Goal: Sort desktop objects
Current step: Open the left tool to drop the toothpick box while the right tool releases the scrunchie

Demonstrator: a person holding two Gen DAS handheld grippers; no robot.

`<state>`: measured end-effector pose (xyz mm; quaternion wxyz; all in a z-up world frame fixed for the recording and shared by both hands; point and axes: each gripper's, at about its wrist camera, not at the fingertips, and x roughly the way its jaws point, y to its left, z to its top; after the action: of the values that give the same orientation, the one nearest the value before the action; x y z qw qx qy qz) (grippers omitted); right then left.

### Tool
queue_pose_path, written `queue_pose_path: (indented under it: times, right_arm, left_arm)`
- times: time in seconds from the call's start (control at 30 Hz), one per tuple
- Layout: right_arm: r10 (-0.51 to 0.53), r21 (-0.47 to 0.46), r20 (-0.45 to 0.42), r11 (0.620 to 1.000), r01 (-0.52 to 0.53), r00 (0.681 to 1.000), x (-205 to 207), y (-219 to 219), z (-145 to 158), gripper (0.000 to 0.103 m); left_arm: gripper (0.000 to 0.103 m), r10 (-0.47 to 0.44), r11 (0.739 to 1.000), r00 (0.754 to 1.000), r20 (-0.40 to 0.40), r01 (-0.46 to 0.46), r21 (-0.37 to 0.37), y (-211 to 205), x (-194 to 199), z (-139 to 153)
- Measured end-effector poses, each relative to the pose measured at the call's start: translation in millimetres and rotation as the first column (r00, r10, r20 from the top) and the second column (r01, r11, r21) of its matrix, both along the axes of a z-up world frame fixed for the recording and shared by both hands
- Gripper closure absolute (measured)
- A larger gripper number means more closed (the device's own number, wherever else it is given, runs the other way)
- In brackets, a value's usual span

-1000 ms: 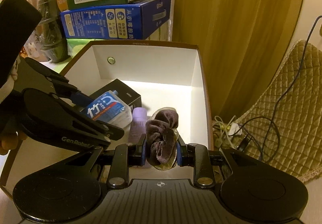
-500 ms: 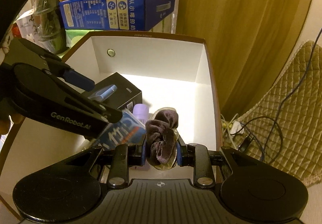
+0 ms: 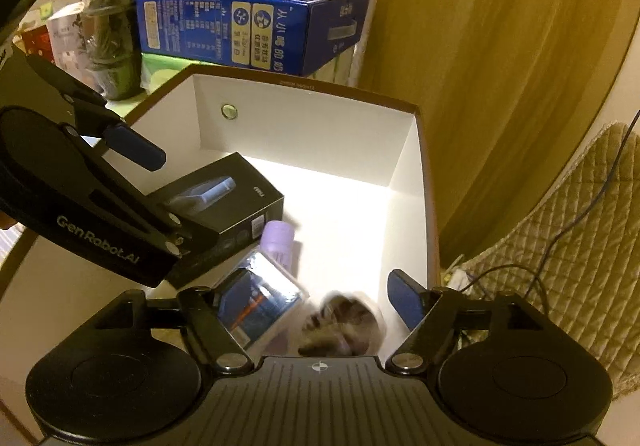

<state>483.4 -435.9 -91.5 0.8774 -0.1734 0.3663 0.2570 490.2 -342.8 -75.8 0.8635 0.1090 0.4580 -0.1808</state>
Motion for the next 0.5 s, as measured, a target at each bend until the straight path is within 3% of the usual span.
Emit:
queue_pose_path:
  times: [0.17,0.37,0.5]
  right_arm:
    - [-0.005,0.062,-0.017,0.998,0.006,1.000,-12.5,-8.6,8.5,0.012]
    - [-0.019,0.133,-0.042,0.991,0.024,0.999,-29.2,-14.7,20.7,0.002]
    - [-0.033,0.162,-0.053,0.986,0.041,0.998,-41.6,-18.0,27.0,0.002]
  left_arm:
    - [0.020,-0.005,1.000,1.000,0.013,0.005,-0.001,3.0,-10.4,5.6]
    - [0.017,-0.004,1.000,1.000,0.018,0.004,-0.015,9.7,-24.1,15.5]
    - [0.014,-0.003,1.000,1.000,0.028,0.004,-0.025,16.2,-36.2,24.0]
